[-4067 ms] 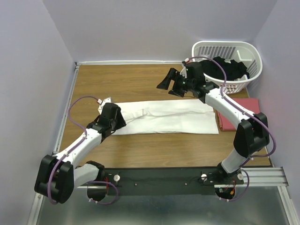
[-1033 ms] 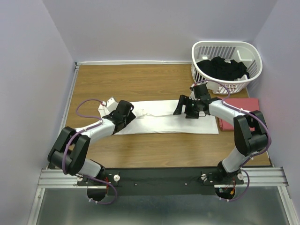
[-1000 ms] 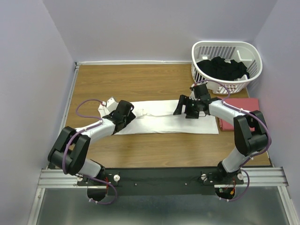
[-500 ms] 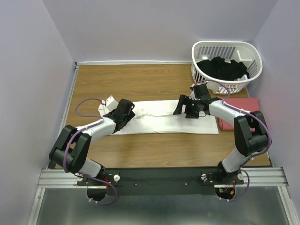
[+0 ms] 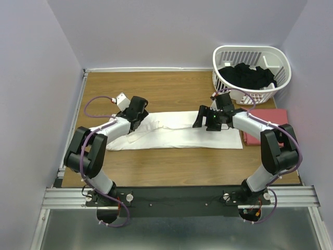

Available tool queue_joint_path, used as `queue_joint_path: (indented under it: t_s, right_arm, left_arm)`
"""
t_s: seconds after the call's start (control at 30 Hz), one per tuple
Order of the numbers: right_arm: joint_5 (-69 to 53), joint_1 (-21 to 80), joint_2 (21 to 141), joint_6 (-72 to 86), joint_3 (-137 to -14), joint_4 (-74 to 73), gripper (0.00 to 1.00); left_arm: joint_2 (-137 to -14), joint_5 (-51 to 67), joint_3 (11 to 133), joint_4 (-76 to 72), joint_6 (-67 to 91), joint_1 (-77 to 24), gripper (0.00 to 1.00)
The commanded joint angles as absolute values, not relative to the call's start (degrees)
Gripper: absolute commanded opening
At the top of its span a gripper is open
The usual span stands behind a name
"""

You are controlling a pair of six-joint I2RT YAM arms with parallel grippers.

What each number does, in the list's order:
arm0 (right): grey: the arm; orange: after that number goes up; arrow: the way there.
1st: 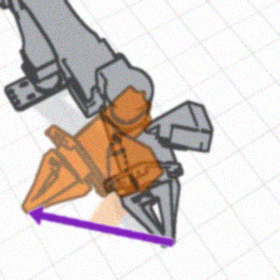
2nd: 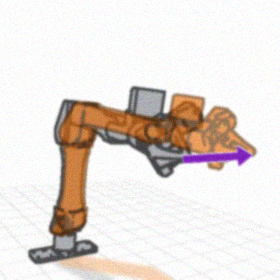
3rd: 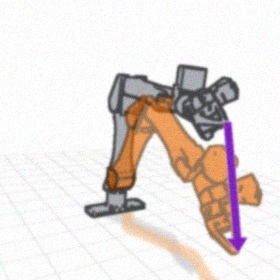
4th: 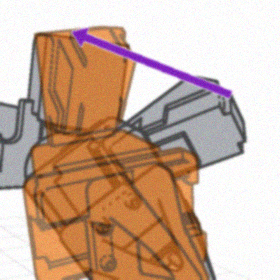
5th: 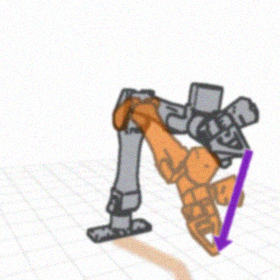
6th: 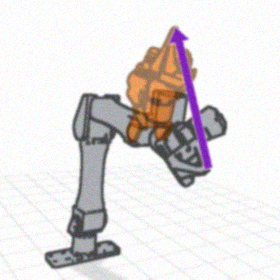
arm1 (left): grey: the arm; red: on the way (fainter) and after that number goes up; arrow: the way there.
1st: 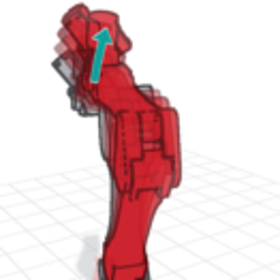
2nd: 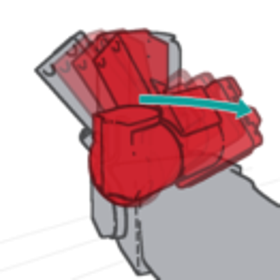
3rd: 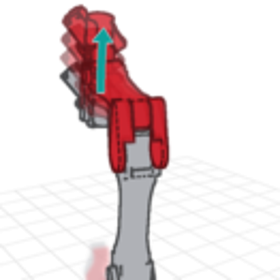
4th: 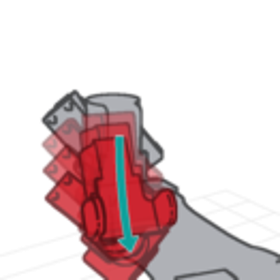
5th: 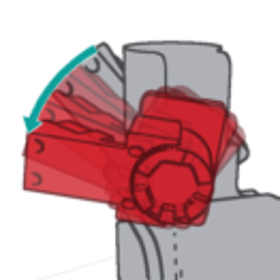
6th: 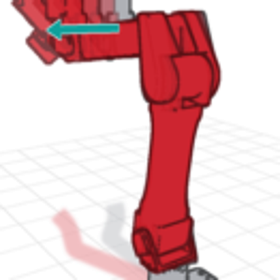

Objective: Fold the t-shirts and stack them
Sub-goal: Fold the tshirt

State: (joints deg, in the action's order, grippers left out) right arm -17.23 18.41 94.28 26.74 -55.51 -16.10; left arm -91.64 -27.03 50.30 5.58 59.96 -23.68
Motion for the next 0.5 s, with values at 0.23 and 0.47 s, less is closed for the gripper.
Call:
queue_joint_path:
  t_s: [0.23, 0.47]
  right_arm:
    - [-19.59, 18.63, 92.72, 23.91, -54.14, -15.91, 0.92]
    - [-20.57, 18.63, 92.9, 23.82, -53.79, -15.82, 0.92]
  left_arm:
    - [-82.37, -24.7, 43.79, 11.07, 65.38, -22.94, 0.86]
    - [-78.14, -23.82, 41.31, 14.76, 68.55, -23.9, 0.95]
